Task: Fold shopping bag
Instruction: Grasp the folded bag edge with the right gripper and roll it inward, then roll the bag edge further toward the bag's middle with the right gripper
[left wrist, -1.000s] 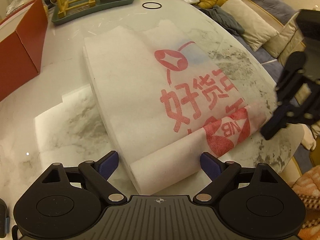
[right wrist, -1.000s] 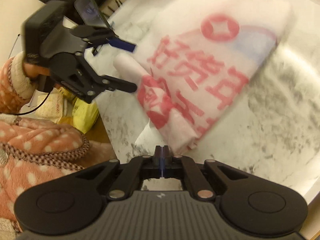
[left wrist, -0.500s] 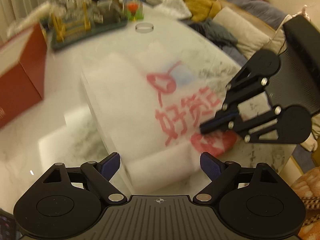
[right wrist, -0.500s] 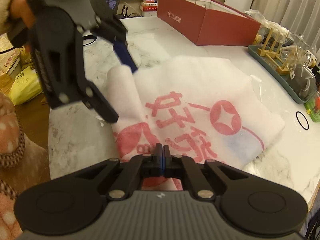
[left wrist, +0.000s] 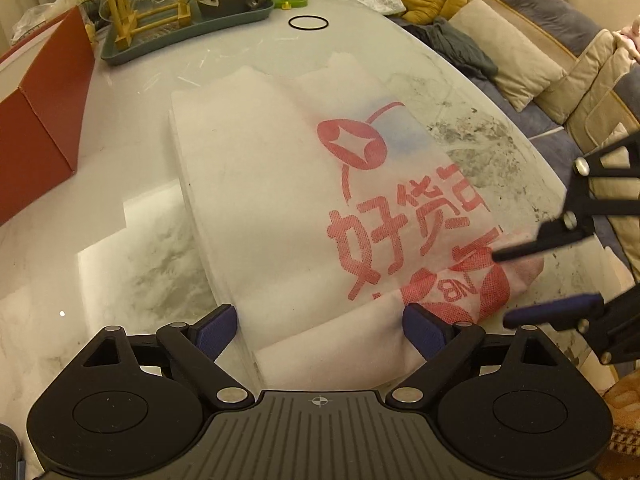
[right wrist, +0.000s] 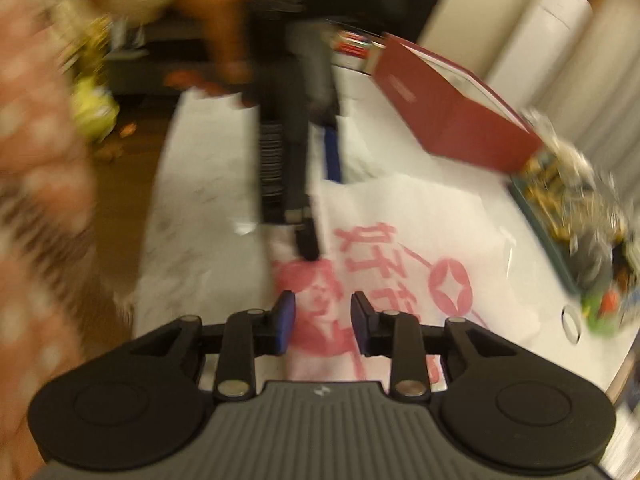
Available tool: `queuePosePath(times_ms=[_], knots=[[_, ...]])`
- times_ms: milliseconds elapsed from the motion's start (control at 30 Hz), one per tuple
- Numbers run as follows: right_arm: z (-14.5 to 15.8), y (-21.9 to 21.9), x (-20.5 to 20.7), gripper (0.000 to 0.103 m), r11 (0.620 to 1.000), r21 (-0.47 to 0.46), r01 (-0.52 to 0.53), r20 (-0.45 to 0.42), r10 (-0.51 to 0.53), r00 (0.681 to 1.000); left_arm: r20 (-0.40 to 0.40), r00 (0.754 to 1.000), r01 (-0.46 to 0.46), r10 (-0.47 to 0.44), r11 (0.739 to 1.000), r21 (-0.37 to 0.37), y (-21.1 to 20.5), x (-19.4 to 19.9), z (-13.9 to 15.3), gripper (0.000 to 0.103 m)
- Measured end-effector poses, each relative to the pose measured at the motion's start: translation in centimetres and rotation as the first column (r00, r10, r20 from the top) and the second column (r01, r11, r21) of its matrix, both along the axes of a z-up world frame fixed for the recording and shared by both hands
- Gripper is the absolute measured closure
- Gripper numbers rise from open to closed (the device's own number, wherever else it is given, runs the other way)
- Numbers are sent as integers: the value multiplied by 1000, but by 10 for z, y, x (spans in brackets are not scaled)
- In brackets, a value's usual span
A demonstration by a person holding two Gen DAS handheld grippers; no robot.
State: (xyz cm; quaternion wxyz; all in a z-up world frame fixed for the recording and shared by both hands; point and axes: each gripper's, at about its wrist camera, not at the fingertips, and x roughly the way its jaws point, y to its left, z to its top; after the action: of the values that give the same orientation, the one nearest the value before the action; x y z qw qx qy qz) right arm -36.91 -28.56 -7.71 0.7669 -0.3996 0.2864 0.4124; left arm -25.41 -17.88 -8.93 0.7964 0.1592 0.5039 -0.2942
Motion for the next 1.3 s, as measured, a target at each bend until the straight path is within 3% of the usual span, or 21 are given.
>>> queuePosePath(times_ms=[100, 167, 200, 233, 300, 367, 433, 533, 633, 767, 833, 900, 1000, 1100, 1300], knots=[[-19, 5, -10, 73, 993, -104, -60, 66, 67, 996, -8, 1000, -3, 3, 1000, 1, 0, 1, 0, 12], [-28, 7, -12, 74, 989, -129, -79, 153, 98, 983, -10, 1000, -3, 3, 1000, 2, 0, 1, 1, 12], [-28, 8, -8, 74, 989, -127, -77, 146, 95, 985, -10, 1000, -1, 1, 1000, 0, 1, 1, 2, 12], [-27, 9, -3, 90, 990, -119, -72, 107, 85, 991, -9, 1000, 3, -3, 1000, -5, 1, 1, 2, 12], [-19, 8, 11, 93, 997, -76, -23, -1, 23, 1000, -24, 1000, 11, -11, 1000, -19, 4, -2, 2, 12], [-5, 0, 33, 95, 997, 10, 82, -214, -78, 974, -50, 998, 22, -24, 999, -26, 6, -8, 4, 12], [6, -14, 49, 97, 982, 97, 165, -449, -105, 888, -72, 997, 28, -32, 998, -54, 11, -19, 8, 12], [8, -39, 58, 97, 953, 165, 253, -684, -74, 726, -83, 996, 12, -21, 994, -105, 21, -34, 15, 12], [-9, -72, 70, 97, 884, 179, 432, -823, -106, 558, -54, 998, -16, 10, 993, -116, 25, -34, 20, 12], [-47, -114, 83, 97, 727, 112, 678, -940, -145, 310, 10, 999, 35, -34, 991, -126, 16, -31, 33, 12], [-56, -124, 85, 98, 672, 84, 736, -965, -128, 228, 57, 994, 104, -98, 988, -114, 5, -34, 40, 12], [-59, -128, 85, 98, 653, 70, 754, -973, -121, 195, 99, 979, 185, -176, 979, -85, -9, -38, 45, 12], [-61, -133, 84, 98, 636, 56, 770, -981, -107, 160, 153, 937, 316, -314, 949, 13, -33, -47, 45, 12], [-64, -136, 90, 98, 623, 52, 780, -984, -101, 147, 175, 906, 369, -385, 922, 113, -50, -50, 38, 12], [-62, -133, 90, 99, 618, 57, 785, -979, -119, 165, 54, 970, 233, -235, 972, 36, -51, -17, 15, 11]])
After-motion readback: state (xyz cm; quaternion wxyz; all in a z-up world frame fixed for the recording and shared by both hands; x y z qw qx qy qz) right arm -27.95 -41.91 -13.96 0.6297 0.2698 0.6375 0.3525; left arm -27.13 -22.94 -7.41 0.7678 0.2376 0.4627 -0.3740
